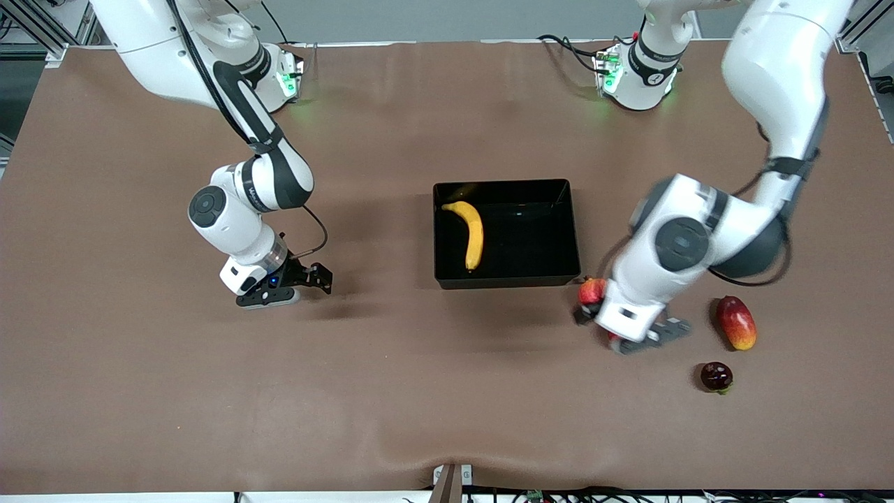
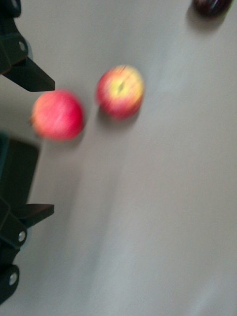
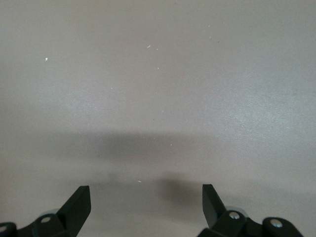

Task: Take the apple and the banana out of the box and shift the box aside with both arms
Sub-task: 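Release the apple and move the left gripper to the banana, then grasp the yellow banana and lift it out with the left gripper, then lower the banana beside the apples while the right gripper reaches the tray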

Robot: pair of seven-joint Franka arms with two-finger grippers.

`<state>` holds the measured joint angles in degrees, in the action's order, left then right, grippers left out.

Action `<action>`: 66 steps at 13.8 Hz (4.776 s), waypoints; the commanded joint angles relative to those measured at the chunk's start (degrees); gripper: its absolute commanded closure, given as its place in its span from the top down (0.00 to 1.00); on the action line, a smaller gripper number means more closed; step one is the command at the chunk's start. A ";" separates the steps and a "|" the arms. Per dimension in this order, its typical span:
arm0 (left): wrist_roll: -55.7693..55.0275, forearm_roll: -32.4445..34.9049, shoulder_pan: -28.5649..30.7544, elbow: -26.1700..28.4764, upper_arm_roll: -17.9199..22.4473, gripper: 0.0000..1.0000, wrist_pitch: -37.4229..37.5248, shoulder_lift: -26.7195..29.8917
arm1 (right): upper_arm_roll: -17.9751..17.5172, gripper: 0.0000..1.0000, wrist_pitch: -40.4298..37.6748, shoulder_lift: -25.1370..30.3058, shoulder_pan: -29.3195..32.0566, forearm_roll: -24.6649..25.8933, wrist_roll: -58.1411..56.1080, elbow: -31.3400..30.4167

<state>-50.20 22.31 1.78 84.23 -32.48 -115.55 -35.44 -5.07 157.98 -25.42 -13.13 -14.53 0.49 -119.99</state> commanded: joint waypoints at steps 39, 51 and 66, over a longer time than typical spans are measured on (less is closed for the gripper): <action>-18.62 4.59 -13.99 17.04 -3.73 0.00 -17.88 -6.75 | -1.97 1.00 -0.74 6.52 -7.96 -0.85 13.75 -1.92; -17.21 5.38 -12.68 6.04 -5.31 0.00 -2.07 2.99 | -1.88 1.00 -0.74 6.52 -11.57 -0.85 20.43 -1.92; 28.65 0.37 35.29 15.87 -16.74 0.00 2.10 7.50 | -1.97 1.00 -0.30 5.55 -15.87 -0.76 20.51 0.54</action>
<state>-25.51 23.18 32.91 97.29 -47.98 -110.60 -26.98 -7.34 158.02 -20.91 -28.29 -14.53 20.05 -119.82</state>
